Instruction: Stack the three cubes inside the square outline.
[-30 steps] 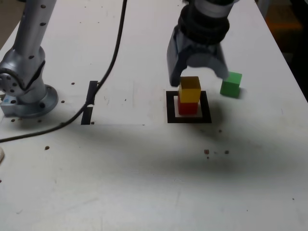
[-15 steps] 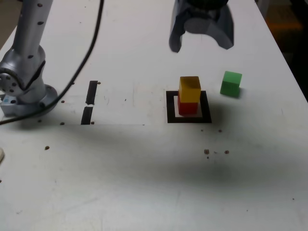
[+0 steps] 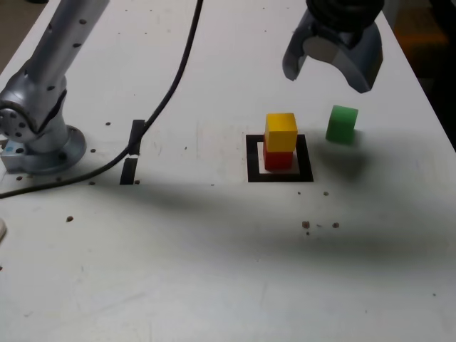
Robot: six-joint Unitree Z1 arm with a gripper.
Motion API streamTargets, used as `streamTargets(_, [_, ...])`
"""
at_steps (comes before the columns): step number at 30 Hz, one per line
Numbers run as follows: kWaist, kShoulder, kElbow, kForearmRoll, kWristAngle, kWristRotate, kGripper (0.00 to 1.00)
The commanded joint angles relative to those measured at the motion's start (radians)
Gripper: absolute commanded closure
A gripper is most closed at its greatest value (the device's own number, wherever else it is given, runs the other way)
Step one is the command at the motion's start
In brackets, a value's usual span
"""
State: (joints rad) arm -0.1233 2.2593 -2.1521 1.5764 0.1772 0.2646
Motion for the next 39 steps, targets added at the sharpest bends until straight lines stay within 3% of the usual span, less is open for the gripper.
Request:
streamTargets(1, [0.016,0.033,-0.020,0.014,-0.016,0.013,0.01])
streamTargets(10, [0.054,0.110,-0.068,0.024,-0.119,0.027,0.02])
streamTargets(19, [0.081,0.239,-0.226,0.038,-0.213,0.048,0.01])
streamTargets(30, [0.082,0.263,-0.238,0.062,-0.200,0.075,0.02])
streamTargets(34, [0.084,0.261,-0.233,0.063,-0.205,0.076,0.12])
streamTargets(39, [0.088,0.260,-0.231,0.061,-0.223,0.074,0.32])
